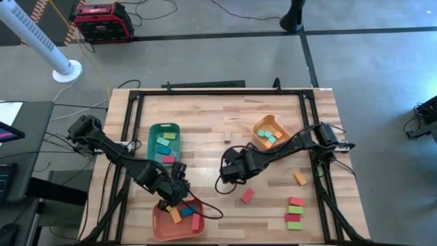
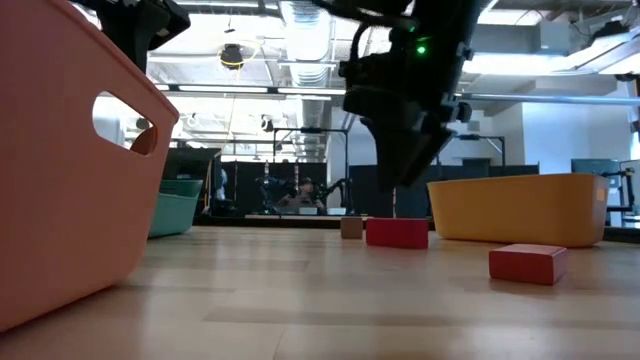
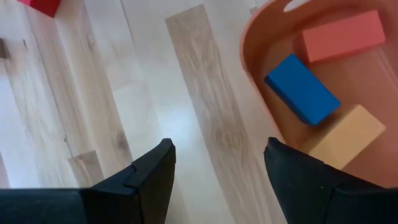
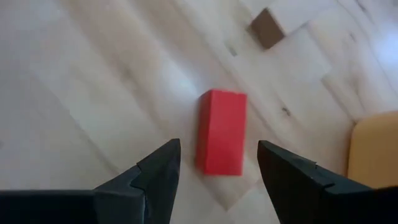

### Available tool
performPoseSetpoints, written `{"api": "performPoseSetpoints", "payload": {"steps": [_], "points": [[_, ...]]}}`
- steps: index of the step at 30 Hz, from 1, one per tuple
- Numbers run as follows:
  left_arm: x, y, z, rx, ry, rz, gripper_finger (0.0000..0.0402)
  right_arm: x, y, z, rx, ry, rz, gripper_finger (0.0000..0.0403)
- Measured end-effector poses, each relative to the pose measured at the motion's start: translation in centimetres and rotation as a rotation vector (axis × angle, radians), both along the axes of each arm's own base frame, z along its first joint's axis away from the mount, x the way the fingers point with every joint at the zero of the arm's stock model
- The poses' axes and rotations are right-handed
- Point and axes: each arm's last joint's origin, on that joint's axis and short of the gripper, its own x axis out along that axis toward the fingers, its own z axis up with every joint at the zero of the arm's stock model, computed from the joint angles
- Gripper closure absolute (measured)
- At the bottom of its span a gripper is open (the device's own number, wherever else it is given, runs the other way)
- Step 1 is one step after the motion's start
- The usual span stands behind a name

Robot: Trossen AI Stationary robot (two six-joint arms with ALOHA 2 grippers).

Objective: Sort blocks by size
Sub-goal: Put the thick red rectangular block into the orange bin

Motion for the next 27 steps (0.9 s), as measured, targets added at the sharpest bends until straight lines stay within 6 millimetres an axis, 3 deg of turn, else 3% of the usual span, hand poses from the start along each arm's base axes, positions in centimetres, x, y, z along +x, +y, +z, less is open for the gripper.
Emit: {"api": "performPoseSetpoints", "payload": {"steps": [14,27], "points": [[0.0,0.0,0.0,-0.009,-0.001,0.015,0.0166,-0.6,-0.9,-1.5,0.037,0.033,-0.048,0.0117],[0.0,0.0,0.0,-0.005,-0.002,0.008,0.0166,-1.2,-1.7,-3.6,0.065,0.038,-0.052,0.0111]]}}
